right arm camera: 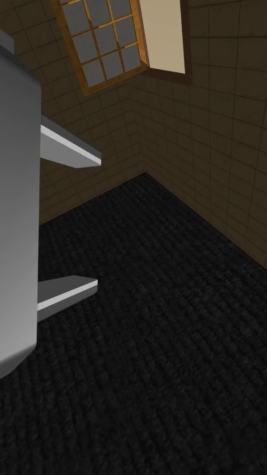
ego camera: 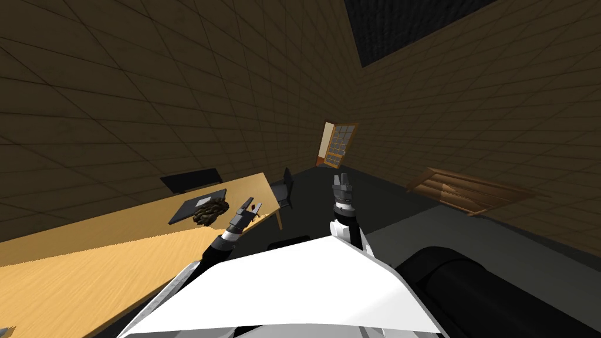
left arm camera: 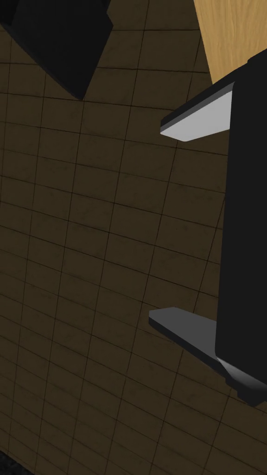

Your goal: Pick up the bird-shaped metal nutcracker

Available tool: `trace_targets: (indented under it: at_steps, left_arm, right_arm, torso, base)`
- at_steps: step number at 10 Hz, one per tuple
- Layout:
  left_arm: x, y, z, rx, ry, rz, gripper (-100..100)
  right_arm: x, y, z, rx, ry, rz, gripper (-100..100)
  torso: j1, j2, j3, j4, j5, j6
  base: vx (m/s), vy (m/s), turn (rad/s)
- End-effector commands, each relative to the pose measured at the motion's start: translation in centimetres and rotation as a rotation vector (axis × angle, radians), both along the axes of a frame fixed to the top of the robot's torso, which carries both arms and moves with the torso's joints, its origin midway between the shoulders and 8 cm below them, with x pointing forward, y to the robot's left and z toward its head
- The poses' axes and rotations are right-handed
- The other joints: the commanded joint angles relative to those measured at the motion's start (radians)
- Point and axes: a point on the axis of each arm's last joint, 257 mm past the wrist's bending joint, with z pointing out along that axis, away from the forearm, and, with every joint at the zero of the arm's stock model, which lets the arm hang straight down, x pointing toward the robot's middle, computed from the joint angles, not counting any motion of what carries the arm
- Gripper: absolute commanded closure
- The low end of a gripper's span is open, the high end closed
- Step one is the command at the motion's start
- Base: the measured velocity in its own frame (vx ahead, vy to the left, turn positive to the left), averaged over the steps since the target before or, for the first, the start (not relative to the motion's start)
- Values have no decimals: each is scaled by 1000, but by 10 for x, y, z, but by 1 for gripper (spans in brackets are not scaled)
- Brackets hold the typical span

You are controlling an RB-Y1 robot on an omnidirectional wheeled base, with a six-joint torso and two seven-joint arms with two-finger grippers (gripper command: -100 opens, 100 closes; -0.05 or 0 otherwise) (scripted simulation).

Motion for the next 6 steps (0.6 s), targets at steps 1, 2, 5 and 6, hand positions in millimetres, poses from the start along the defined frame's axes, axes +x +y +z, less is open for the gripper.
trace_targets:
  at_steps: [1,2,5,6]
  left_arm:
    - [-4,0,-21,5,49,-37,-100]
    - [-9,1,-40,5,94,-63,-100]
    - [-17,16,-77,32,179,-73,-100]
    - [-23,19,-90,37,217,-99,-100]
  right_arm:
    - [0,0,0,0,0,0,0]
    - [0,0,0,0,0,0,0]
    - [0,0,0,0,0,0,0]
    - [0,0,0,0,0,0,0]
  torso:
    - [0,0,0,0,0,0]
    - [0,0,0,0,0,1]
    - [0,0,0,0,0,0]
    - [0,-1,0,0,0,0]
  base:
    - [-59,39,-156]
    - [-69,51,-221]
    - [-55,40,-107]
    - [-45,36,-178]
